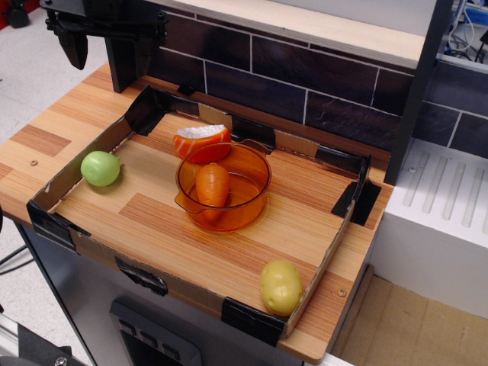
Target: Take carrot out of pot
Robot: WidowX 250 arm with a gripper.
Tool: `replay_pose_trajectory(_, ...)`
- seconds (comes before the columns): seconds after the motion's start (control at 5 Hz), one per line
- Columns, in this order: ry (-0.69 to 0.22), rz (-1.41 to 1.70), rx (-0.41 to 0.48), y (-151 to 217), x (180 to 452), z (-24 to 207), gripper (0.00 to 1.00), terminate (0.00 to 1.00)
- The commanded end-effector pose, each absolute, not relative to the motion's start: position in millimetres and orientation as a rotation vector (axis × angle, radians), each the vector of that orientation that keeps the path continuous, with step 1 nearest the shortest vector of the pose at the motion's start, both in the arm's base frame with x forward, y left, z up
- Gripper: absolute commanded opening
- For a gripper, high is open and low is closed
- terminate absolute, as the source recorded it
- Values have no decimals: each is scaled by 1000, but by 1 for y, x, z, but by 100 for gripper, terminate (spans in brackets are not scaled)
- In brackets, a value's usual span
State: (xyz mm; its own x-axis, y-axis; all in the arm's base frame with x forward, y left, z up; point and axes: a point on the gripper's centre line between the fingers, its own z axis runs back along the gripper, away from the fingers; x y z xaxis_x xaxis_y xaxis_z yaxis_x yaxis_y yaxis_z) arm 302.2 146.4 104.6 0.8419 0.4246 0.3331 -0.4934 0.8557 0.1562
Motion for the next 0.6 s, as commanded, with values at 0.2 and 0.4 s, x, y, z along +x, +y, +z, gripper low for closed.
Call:
replay_pose_trajectory(0.2, -279, 435, 247, 124, 296, 110, 100, 0)
replay_pose_trajectory(0.4, -234, 386, 199, 91, 288, 117, 100, 0)
